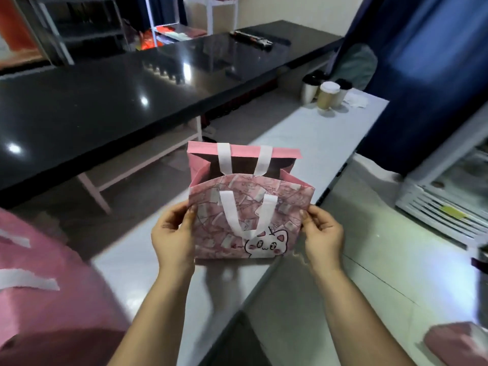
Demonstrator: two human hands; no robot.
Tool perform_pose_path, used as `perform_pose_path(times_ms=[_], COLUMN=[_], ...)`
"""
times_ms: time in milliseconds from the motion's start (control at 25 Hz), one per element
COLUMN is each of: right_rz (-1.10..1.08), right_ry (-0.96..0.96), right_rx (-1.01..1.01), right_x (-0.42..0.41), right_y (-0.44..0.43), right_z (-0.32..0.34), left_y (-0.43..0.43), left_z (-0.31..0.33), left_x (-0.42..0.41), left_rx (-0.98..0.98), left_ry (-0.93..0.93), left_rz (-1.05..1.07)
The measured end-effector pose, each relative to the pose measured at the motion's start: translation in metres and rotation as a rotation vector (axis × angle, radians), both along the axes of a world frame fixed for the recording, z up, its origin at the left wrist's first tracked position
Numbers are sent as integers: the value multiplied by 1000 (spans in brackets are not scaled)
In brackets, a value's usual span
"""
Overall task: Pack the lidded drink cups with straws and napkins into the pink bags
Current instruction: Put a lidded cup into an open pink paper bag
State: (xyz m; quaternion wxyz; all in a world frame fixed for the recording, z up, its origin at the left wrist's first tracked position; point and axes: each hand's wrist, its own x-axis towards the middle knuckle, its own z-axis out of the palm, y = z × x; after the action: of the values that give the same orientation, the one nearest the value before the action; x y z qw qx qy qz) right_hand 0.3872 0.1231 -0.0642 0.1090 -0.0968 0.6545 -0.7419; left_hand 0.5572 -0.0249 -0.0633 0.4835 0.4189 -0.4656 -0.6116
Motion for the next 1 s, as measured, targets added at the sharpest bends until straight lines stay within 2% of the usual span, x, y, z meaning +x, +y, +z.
perform_pose_path(times_ms=[200, 320, 720, 1000], right_rz=[-241, -276, -228, -180], right_ry=[-117, -113, -50, -98], right_rx=[-76, -112, -108, -140], right_x=[-52, -89, -279, -365], right_y=[62, 90, 172, 130], right_z=[9, 16, 38, 13], left_y=[32, 56, 133, 123], left_z=[9, 14, 41, 15], left_x=[-77, -131, -328, -392], left_rx=[56, 88, 40, 66], left_ry=[36, 41, 96, 56], left_rz=[-227, -278, -294, -130])
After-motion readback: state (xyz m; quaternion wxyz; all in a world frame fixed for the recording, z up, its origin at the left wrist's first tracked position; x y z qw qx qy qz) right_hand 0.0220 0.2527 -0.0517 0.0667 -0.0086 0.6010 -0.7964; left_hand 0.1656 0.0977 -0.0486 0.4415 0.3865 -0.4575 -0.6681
